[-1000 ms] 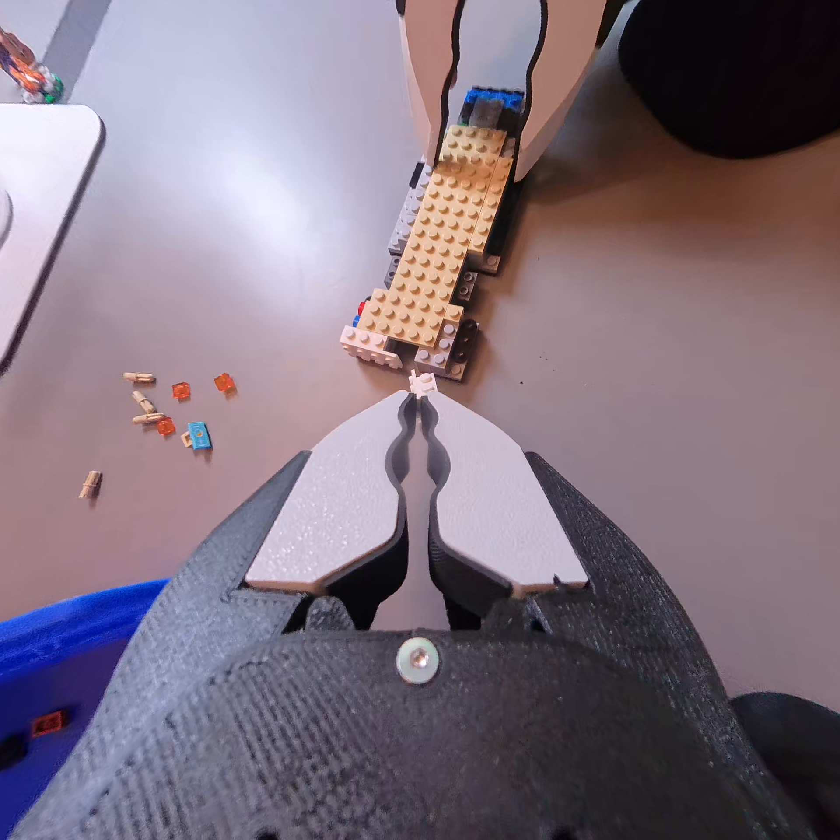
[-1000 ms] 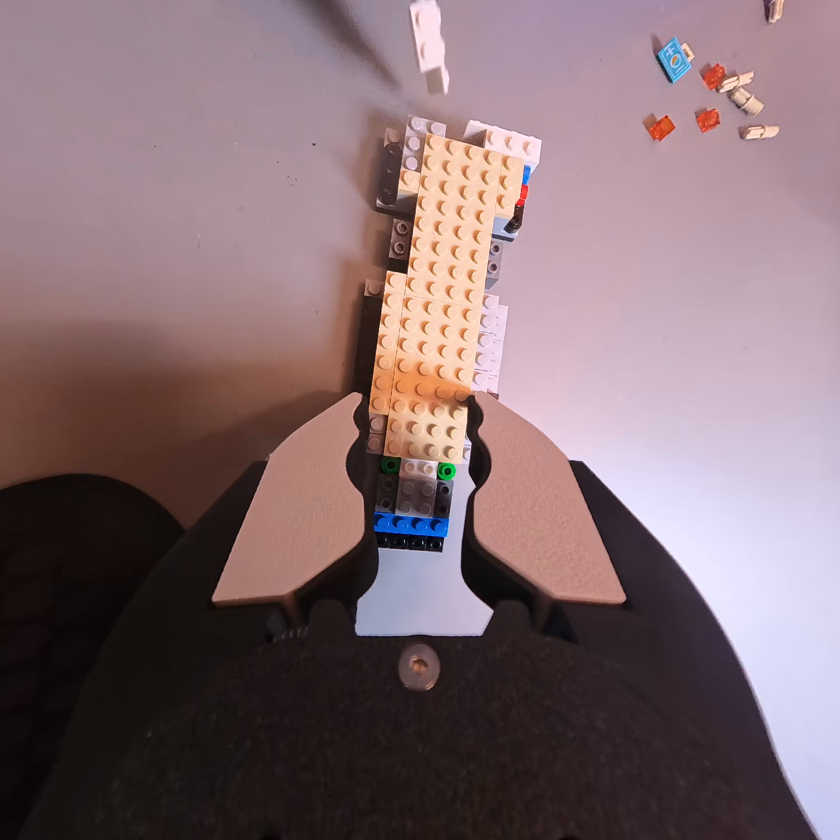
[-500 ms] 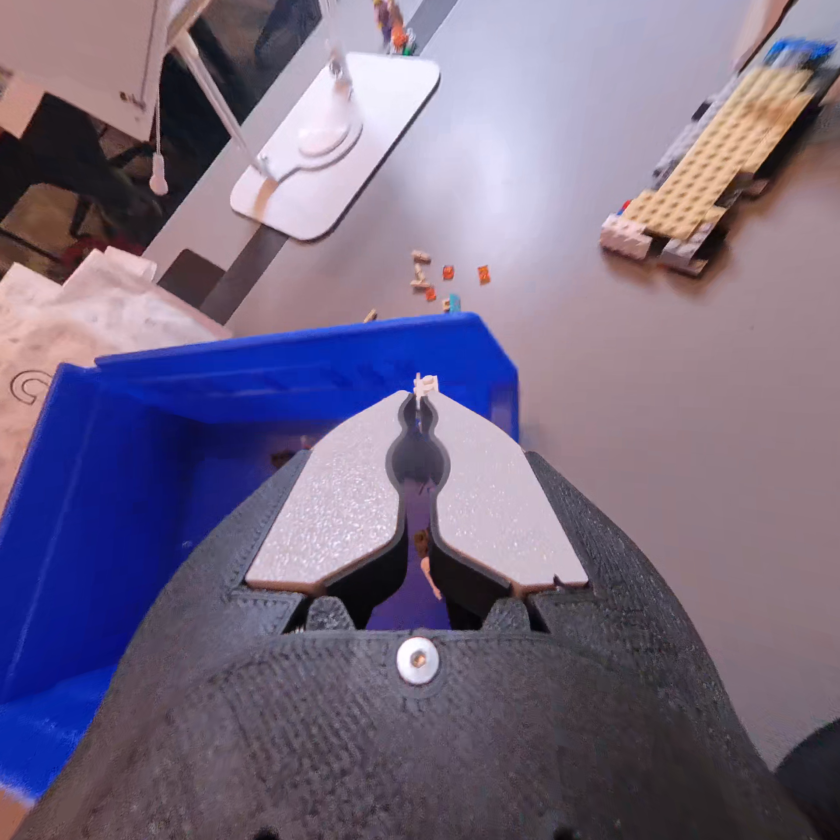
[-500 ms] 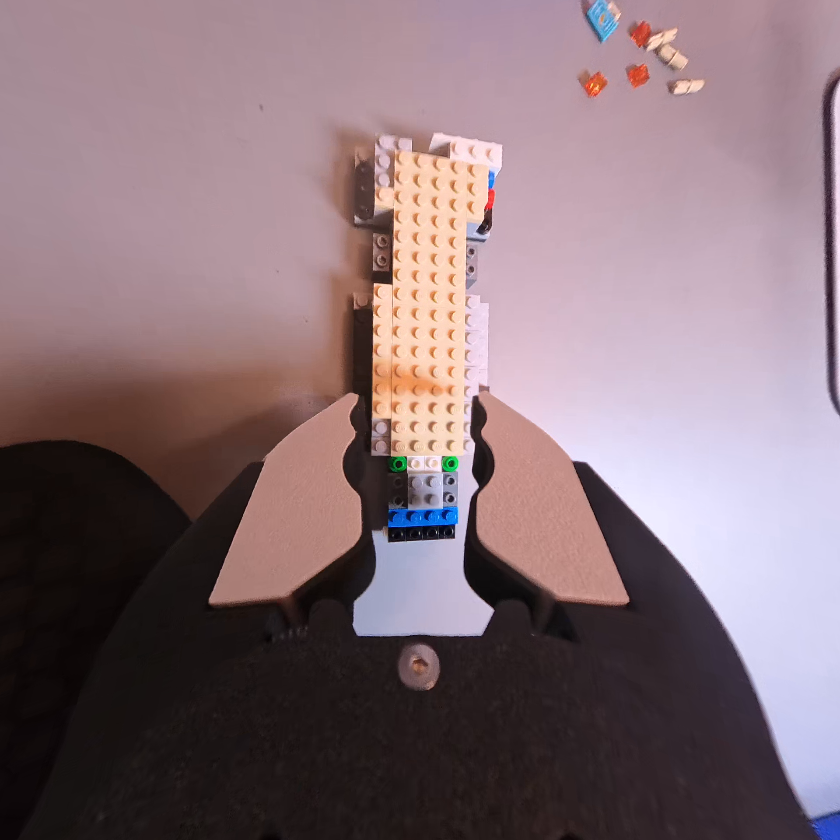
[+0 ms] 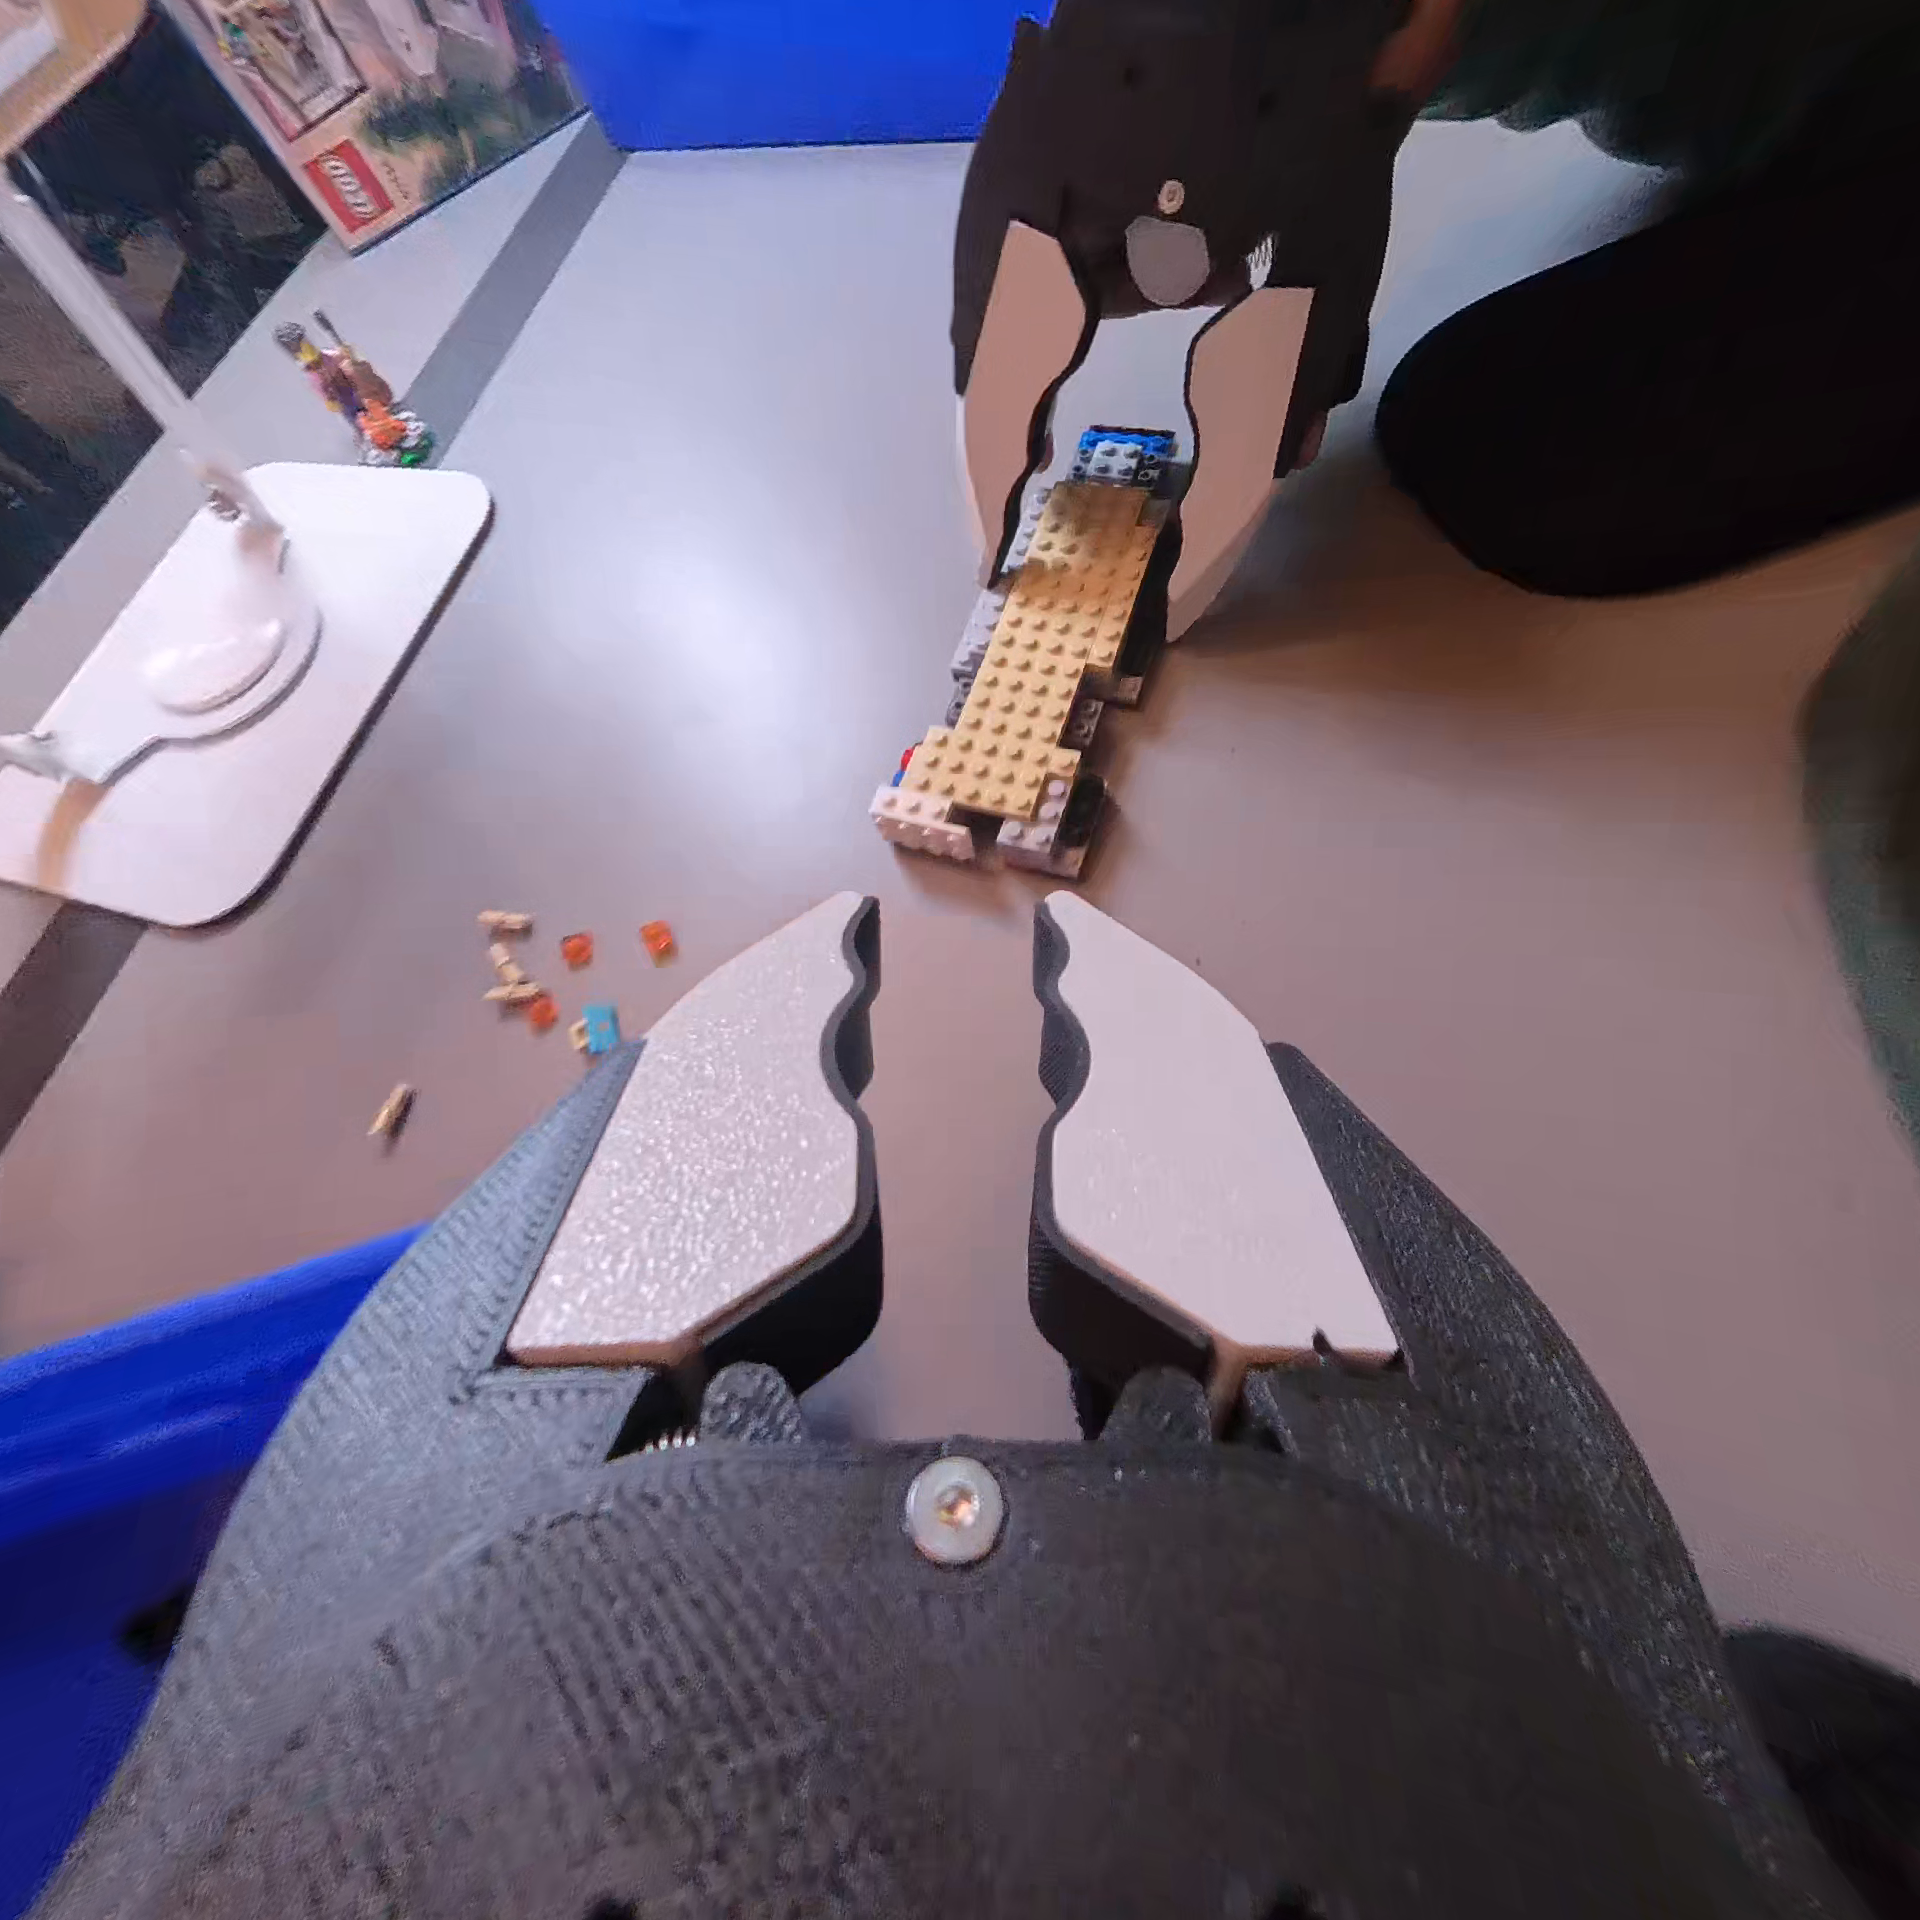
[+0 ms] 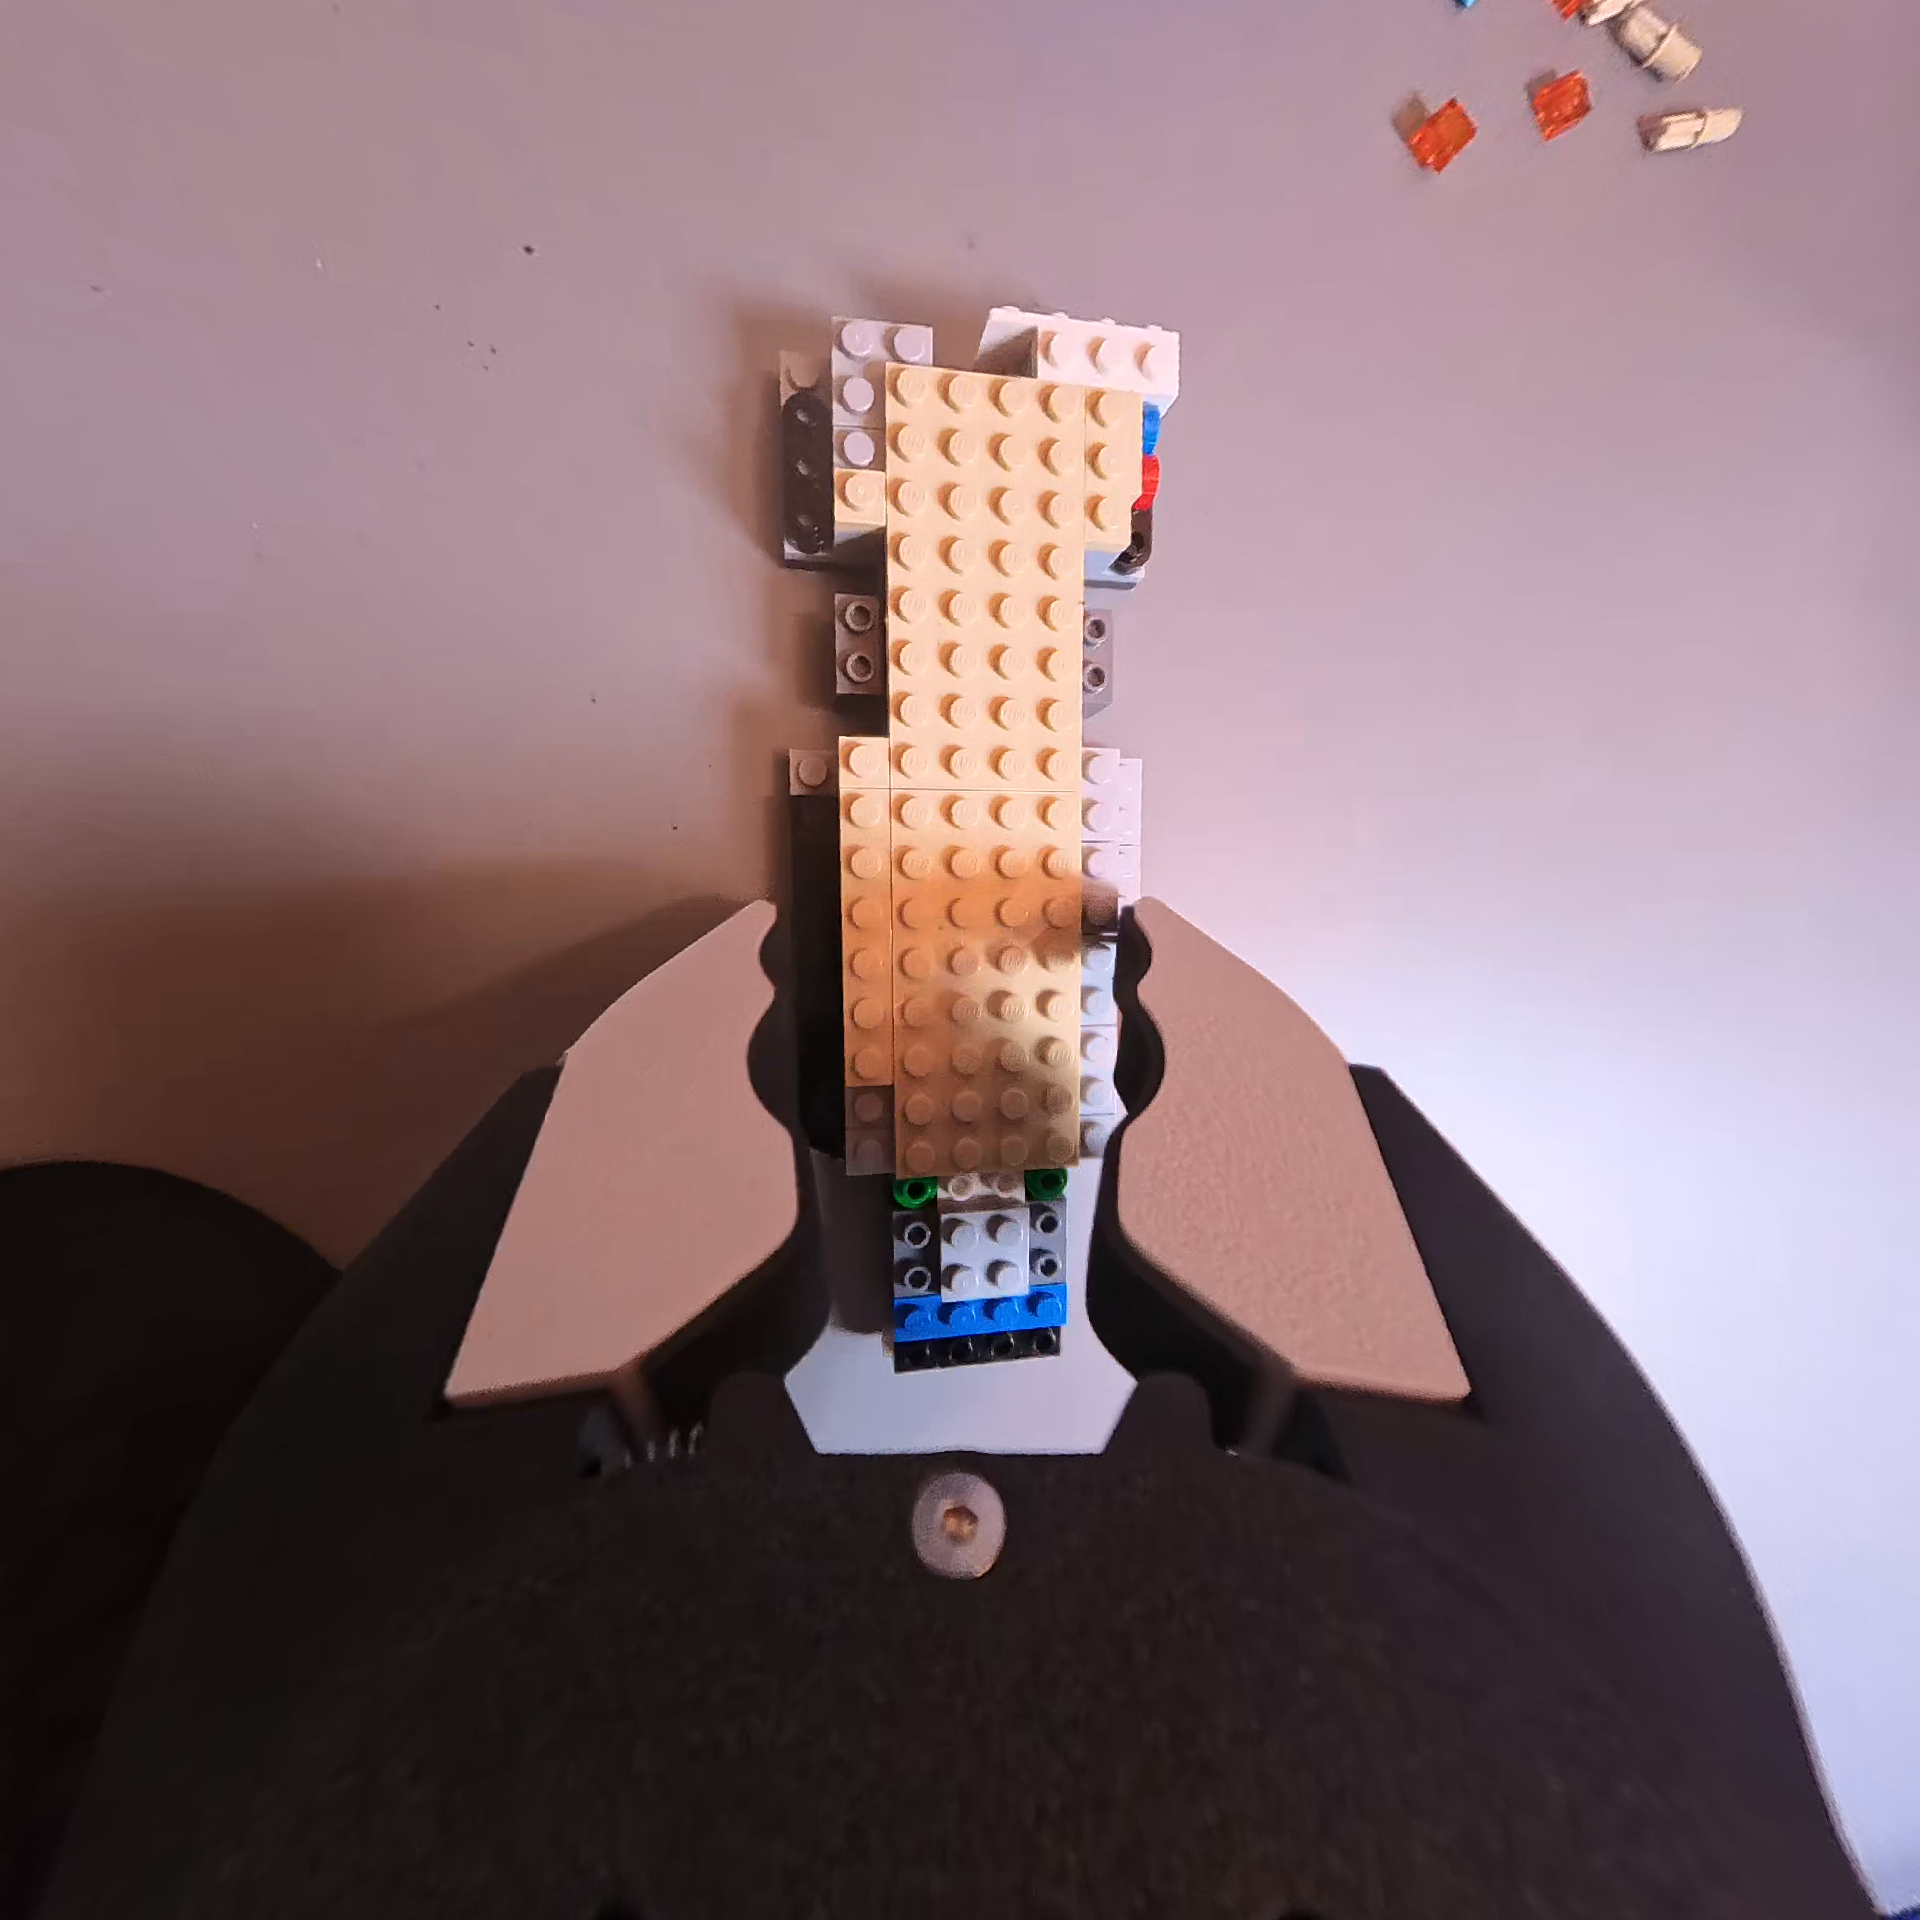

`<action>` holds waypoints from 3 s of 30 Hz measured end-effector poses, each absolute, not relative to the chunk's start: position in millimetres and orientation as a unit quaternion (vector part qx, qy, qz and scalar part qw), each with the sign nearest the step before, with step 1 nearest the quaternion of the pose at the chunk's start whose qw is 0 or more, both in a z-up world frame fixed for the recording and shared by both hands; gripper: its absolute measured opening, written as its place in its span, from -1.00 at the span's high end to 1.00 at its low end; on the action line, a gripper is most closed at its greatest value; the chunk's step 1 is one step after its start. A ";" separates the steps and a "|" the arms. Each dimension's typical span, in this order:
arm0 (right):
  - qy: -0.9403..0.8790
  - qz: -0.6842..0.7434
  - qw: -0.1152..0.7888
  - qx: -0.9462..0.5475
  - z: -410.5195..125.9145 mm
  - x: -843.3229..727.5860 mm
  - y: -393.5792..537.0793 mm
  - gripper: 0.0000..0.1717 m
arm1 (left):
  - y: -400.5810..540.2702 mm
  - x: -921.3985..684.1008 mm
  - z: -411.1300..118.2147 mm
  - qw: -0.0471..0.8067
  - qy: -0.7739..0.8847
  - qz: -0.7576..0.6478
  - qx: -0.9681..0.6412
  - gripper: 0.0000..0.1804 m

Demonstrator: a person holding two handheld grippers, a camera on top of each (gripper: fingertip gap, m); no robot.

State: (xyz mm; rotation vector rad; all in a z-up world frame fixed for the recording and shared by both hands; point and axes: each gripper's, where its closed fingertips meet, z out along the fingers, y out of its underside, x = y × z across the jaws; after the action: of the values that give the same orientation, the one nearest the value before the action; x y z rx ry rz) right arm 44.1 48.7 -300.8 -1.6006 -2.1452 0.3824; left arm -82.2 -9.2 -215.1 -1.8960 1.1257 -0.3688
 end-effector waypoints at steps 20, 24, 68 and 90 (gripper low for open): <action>-0.754 0.119 0.216 -0.608 -300.5 38.0 26.1 0.31 | 24.9 -47.4 -290.3 0.375 0.400 -0.121 -0.828 0.88; -0.748 0.121 0.219 -0.615 -300.7 36.1 24.4 0.31 | 23.2 -50.3 -286.8 0.363 0.457 -0.061 -0.810 1.00; -0.721 0.123 0.230 -0.642 -301.3 35.1 26.9 0.31 | 29.3 -55.5 -246.2 0.429 0.445 -0.028 -0.785 0.96; -0.792 0.115 0.304 -0.517 -294.9 36.7 24.2 0.31 | 0.9 -156.3 -185.7 0.425 0.383 -0.042 -0.819 0.56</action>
State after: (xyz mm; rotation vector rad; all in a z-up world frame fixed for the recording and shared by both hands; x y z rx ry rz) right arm 36.7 24.2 -294.9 -1.3687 -2.0995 0.3045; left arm -156.3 0.9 -185.7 -2.0475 0.9572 -0.1046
